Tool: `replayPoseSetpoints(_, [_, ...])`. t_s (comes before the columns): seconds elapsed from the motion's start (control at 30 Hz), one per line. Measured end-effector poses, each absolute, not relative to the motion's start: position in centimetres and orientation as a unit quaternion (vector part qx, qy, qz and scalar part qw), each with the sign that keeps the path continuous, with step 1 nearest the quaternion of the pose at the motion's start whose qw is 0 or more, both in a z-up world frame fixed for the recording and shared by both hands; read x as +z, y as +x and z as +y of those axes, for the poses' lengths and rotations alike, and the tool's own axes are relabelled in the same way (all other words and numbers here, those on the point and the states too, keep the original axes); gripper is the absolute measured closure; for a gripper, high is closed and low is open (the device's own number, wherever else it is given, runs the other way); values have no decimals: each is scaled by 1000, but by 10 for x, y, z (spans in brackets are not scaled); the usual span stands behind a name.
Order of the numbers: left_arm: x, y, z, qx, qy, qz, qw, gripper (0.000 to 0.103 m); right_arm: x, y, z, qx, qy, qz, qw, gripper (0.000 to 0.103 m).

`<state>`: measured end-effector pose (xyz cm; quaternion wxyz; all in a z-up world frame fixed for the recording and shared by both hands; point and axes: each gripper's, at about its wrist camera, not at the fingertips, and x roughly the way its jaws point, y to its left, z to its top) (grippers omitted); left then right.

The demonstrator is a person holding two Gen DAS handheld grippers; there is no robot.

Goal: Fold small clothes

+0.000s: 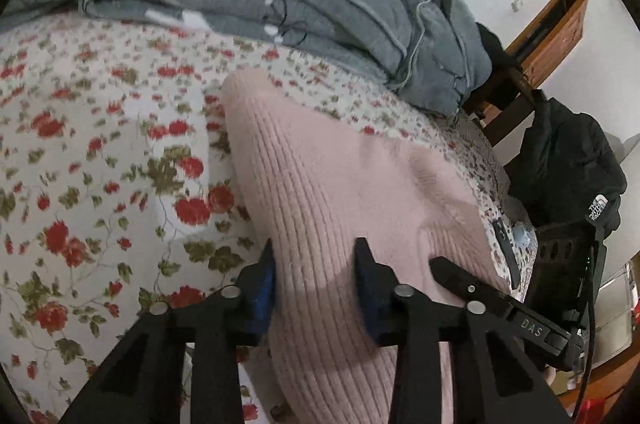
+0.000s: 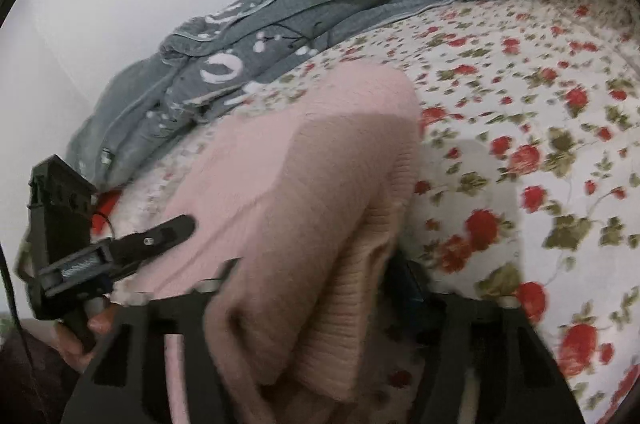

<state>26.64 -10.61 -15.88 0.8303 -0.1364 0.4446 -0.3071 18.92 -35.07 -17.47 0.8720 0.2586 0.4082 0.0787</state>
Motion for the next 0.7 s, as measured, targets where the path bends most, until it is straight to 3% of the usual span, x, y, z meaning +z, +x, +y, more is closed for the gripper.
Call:
replayPoseSetpoints(0.17, [-126, 264, -89, -309, -128, 406, 851, 73, -146, 190, -325, 82, 226, 373, 896, 74])
replayPoseSetpoints(0.4, [-92, 287, -21, -261, -132, 370, 882, 73, -127, 235, -265, 129, 228, 351, 899, 74])
replayPoseSetpoints(0.7, [-134, 336, 19, -198, -127, 394, 888, 72, -160, 294, -199, 119, 161, 395, 897, 72])
